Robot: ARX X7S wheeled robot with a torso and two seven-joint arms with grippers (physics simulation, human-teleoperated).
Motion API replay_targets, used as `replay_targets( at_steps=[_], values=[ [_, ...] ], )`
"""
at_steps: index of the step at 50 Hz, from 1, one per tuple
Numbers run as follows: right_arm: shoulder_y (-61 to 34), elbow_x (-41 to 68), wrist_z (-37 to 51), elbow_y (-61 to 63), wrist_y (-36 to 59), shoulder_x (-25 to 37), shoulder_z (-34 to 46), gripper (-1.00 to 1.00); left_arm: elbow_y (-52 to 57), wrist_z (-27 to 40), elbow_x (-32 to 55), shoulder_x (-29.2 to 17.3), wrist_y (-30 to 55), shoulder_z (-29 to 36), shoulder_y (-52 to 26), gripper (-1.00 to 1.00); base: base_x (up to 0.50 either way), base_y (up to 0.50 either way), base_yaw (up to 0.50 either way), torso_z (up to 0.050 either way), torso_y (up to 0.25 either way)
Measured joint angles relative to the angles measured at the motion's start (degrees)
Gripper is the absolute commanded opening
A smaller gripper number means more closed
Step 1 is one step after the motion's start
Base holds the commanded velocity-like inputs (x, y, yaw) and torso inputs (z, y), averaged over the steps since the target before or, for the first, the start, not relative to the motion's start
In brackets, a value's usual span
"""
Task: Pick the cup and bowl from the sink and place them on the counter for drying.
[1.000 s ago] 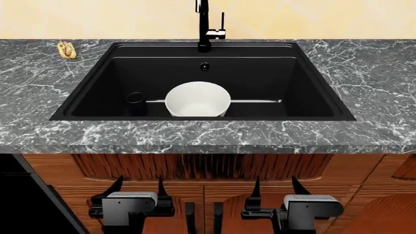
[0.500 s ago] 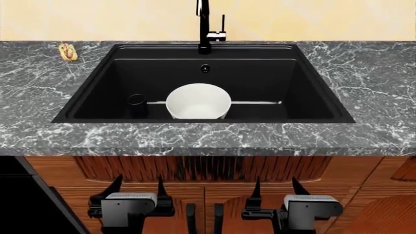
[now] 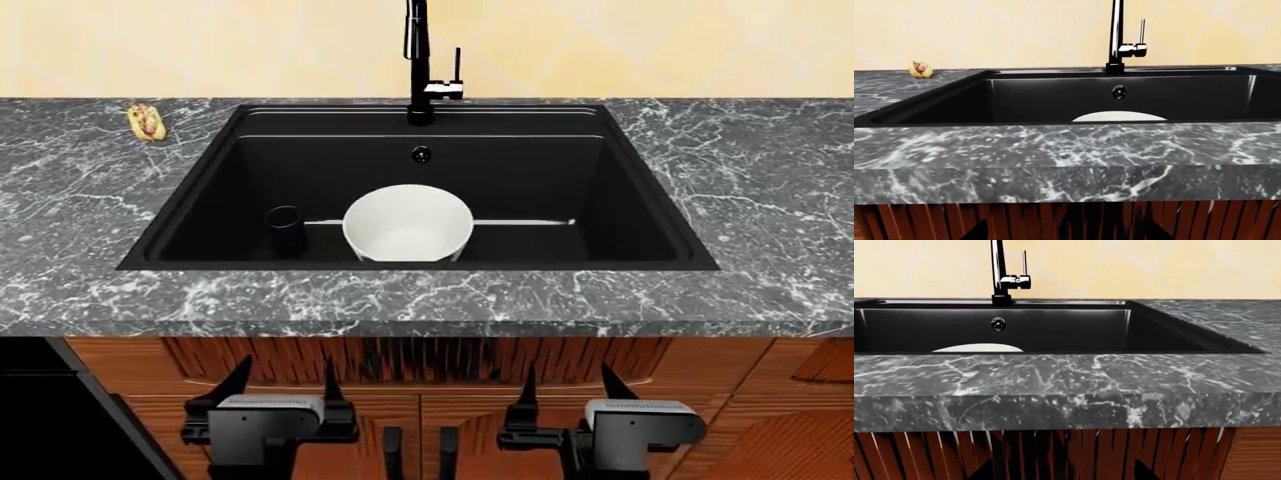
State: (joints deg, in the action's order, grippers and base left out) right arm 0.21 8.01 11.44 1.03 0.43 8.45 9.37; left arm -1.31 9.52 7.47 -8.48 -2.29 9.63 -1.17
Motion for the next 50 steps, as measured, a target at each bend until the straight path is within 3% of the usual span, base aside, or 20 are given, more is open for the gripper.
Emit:
replay_targets(
  at_steps=[16,25,38,44,50],
  values=[
    [0.0,1.21,0.21,-0.15,-0.41,0.44,0.46,1.0,-0.11,0.29,1.44,-0.49,0.2,0.25,-0.05,1.0,0.0,0.0,0.0,0.044,0.0],
    [0.66,8.78,-5.19,8.64,4.15,6.11,-0.13,1.0,4.45,-1.68,7.65,-3.81,9.79,-1.0,-3.29,1.0,0.0,0.0,0.0,0.0,0.0],
    [-4.89,36.0,-5.44,28.52,25.62,24.88,-10.95,1.0,18.32,-7.34,21.15,-16.21,31.9,-5.63,-15.54,1.0,0.0,0.0,0.0,0.0,0.0],
    [-14.43,53.18,-0.64,31.17,36.02,33.9,-14.25,1.0,22.93,-9.38,27.95,-21.68,40.58,-8.79,-21.83,1.0,0.0,0.0,0.0,0.0,0.0],
    [-28.37,68.14,3.4,28.8,45.54,39.74,-11.88,1.0,25.09,-10.33,33.61,-25.72,49.29,-9.61,-28.15,1.0,0.0,0.0,0.0,0.0,0.0]
  ],
)
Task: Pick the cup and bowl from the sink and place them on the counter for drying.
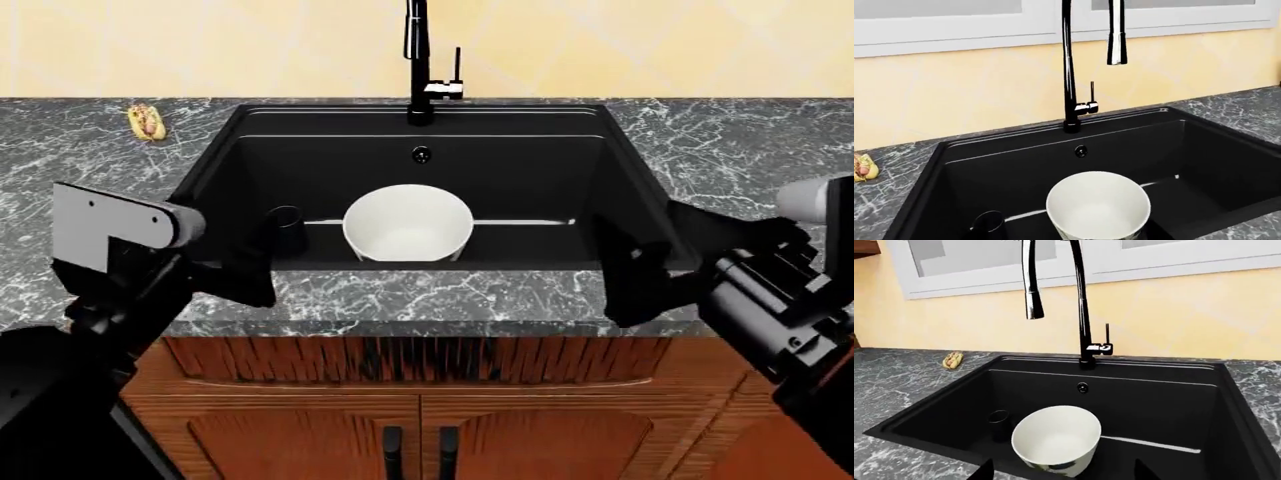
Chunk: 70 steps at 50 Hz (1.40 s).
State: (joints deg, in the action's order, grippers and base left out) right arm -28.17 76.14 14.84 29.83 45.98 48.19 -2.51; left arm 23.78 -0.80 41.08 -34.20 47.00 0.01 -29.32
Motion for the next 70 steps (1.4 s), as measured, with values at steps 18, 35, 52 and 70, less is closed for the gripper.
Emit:
replay_targets(
  at_steps=[18,35,52,70],
  values=[
    [-20.21,18.42,6.01,-5.8,12.99,6.09,6.72,1.0,2.72,1.44,11.98,-4.87,16.87,-1.36,-11.23,1.0,0.01,0.0,0.0,0.0,0.0],
    [-23.9,21.91,8.56,-6.72,16.4,8.17,9.28,1.0,2.62,4.68,14.6,-5.5,22.06,-1.36,-15.57,1.0,0.37,0.0,0.0,0.0,0.0],
    [-27.98,24.87,11.27,-8.8,19.87,8.6,13.12,1.0,1.5,5.8,15.22,-5.83,23.75,-0.59,-17.9,1.0,0.5,0.0,0.0,0.0,0.002],
    [-30.56,28.39,14.7,-10.73,21.34,8.53,15.99,1.0,1.44,6.32,14.83,-5.72,23.74,1.02,-18.2,1.0,0.36,0.0,0.0,0.0,0.003]
  ],
)
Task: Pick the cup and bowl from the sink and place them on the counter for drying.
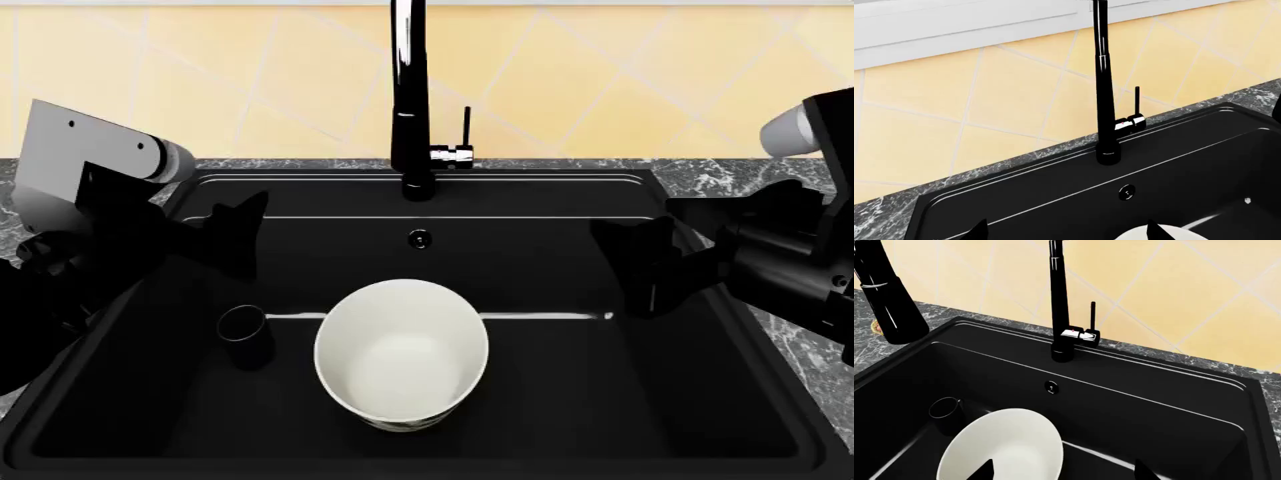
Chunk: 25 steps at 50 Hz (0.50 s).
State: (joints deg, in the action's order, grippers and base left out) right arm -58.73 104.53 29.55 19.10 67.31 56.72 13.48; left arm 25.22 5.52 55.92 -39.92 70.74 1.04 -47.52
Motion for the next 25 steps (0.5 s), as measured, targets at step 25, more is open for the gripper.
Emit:
replay_targets(
  at_steps=[25],
  values=[
    [-2.4,2.14,1.71,-1.77,0.97,-0.71,3.07,1.0,-0.97,-1.45,-0.95,-1.37,-1.63,1.72,0.42,1.0,0.15,0.0,0.0,0.0,0.001]
  ],
)
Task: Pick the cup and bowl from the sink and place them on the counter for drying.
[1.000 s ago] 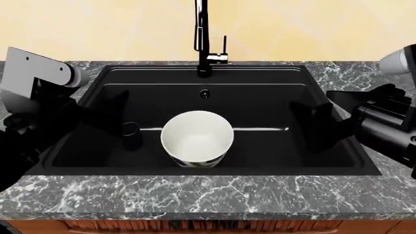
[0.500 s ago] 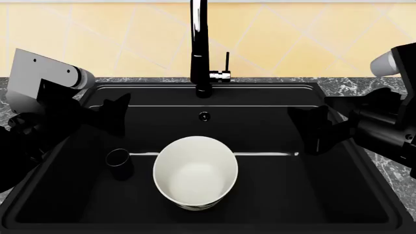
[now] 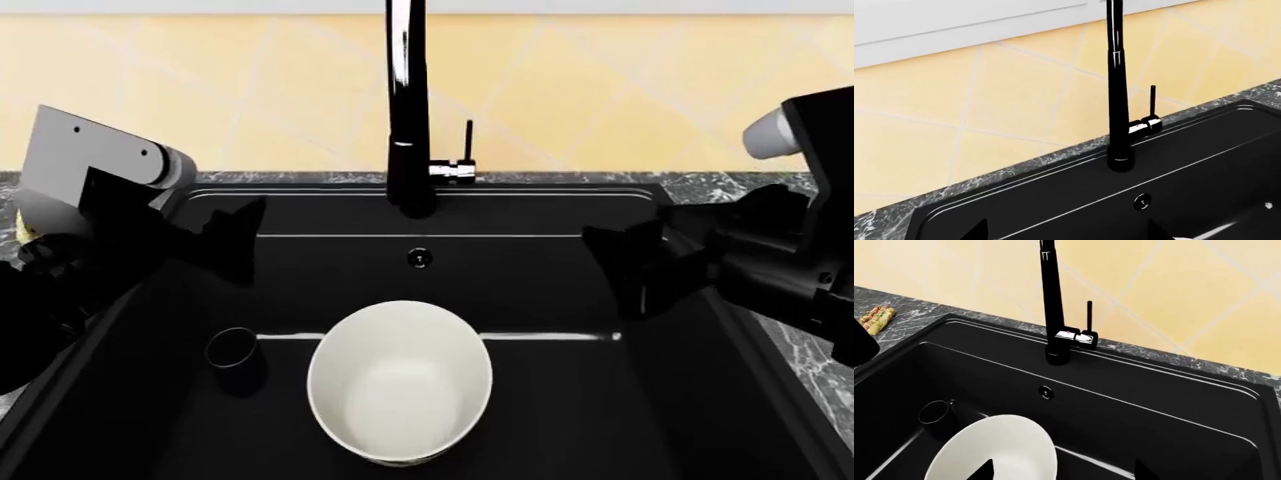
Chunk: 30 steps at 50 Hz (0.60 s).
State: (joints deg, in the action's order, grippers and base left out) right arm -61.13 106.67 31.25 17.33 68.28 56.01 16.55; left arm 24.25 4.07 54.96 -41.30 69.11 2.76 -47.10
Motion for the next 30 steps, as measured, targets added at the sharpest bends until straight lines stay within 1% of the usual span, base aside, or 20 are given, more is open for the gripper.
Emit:
replay_targets(
  at_steps=[4,9,19,30],
  values=[
    [0.15,-0.1,-0.08,-0.08,-0.18,-0.05,0.14,1.0,-0.17,-0.02,-0.1,-0.02,-0.07,0.29,-0.06,1.0,0.15,0.0,0.0,0.0,0.0],
    [0.38,-0.09,0.26,-0.5,-0.73,-0.28,0.25,1.0,-0.42,-0.74,0.0,-0.78,-0.41,0.11,0.18,1.0,0.0,0.0,0.0,0.0,0.002],
    [0.48,-0.54,-0.26,-1.18,-1.16,-0.78,0.67,1.0,-1.18,-0.74,-0.77,-0.5,-0.72,1.29,-0.26,1.0,0.01,0.0,0.0,0.0,0.0],
    [2.25,-0.99,-1.46,-0.61,-2.26,-0.86,0.41,1.0,-1.68,-0.74,-1.22,-0.04,-1.42,2.34,-0.02,1.0,0.18,0.0,0.0,0.0,0.0]
  ],
)
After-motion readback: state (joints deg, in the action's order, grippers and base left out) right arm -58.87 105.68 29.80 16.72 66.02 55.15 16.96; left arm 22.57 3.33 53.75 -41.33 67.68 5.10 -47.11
